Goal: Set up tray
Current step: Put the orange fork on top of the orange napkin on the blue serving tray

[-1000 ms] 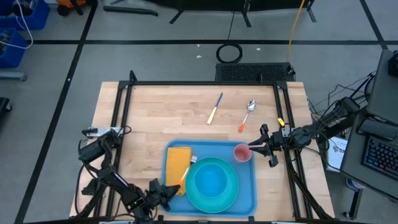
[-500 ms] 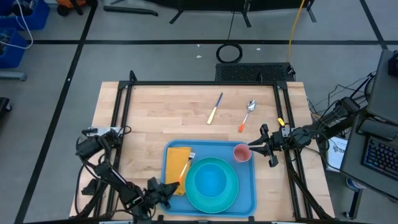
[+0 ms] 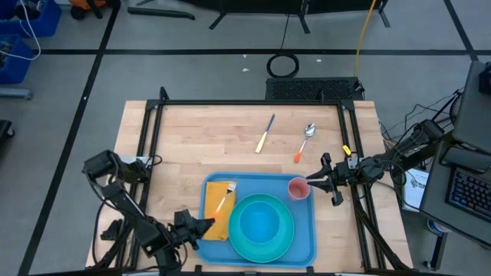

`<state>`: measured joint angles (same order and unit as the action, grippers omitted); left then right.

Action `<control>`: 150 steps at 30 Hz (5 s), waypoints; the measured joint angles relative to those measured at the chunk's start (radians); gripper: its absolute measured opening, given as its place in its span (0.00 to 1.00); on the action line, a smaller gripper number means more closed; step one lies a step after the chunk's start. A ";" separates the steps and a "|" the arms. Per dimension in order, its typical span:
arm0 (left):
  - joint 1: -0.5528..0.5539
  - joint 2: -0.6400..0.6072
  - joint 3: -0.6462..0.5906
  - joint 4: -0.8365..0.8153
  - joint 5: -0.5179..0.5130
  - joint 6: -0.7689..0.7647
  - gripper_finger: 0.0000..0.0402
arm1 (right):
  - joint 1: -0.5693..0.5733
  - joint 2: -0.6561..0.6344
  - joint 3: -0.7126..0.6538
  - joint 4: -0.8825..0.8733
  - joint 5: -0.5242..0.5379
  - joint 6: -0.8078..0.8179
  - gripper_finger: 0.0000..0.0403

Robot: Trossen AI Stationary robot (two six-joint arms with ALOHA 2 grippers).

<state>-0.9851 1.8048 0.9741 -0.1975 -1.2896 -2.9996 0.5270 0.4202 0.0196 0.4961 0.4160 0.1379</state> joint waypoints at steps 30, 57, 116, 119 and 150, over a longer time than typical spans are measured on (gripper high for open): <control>-0.033 -0.006 0.000 -0.195 0.300 -0.140 0.04 | 0.000 0.000 0.000 0.000 0.000 0.000 0.18; -0.022 -0.007 0.000 -0.163 0.385 0.198 0.12 | 0.000 0.000 0.000 0.000 0.000 0.000 0.18; 0.124 -0.206 0.000 -0.083 0.209 1.655 0.50 | 0.000 0.000 0.000 0.000 0.000 0.000 0.18; 0.199 -0.266 0.000 -0.029 0.421 1.837 0.50 | 0.000 0.000 0.000 0.000 0.000 0.000 0.18; 1.037 -0.443 0.000 -0.336 1.672 2.815 0.50 | 0.000 0.000 0.000 0.000 0.000 0.000 0.18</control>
<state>0.0519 1.3616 0.9741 -0.5334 0.3825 -0.1845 0.5273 0.4201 0.0195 0.4961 0.4163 0.1376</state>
